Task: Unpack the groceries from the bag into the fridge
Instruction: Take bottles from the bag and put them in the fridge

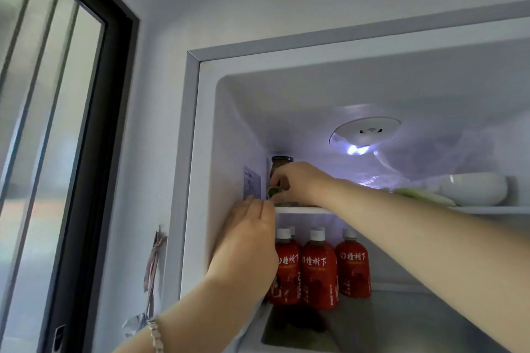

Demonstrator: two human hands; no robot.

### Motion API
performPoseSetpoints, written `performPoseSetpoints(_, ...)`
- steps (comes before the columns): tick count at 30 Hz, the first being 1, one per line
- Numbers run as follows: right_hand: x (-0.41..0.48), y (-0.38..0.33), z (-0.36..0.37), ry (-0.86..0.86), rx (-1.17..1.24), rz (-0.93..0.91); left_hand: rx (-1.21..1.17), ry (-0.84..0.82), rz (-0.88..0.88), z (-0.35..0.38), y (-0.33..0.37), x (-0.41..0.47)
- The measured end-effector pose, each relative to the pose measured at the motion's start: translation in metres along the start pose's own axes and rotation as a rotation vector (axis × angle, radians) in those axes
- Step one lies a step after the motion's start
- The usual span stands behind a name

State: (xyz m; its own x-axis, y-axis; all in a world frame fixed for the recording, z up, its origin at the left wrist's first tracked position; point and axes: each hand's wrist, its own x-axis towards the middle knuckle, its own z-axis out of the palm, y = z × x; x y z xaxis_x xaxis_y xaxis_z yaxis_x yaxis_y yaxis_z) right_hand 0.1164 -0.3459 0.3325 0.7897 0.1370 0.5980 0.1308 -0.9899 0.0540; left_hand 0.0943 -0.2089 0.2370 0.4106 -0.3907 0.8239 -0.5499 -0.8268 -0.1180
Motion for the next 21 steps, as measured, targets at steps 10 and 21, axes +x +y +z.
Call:
performPoseSetpoints(10,-0.030,-0.004,-0.007,0.247,0.148,0.163,0.064,0.013,0.035,0.000,-0.003,-0.001)
performPoseSetpoints(21,-0.177,-0.038,-0.002,0.056,0.305,0.045,0.020,-0.145,-0.021,-0.051,0.012,-0.048)
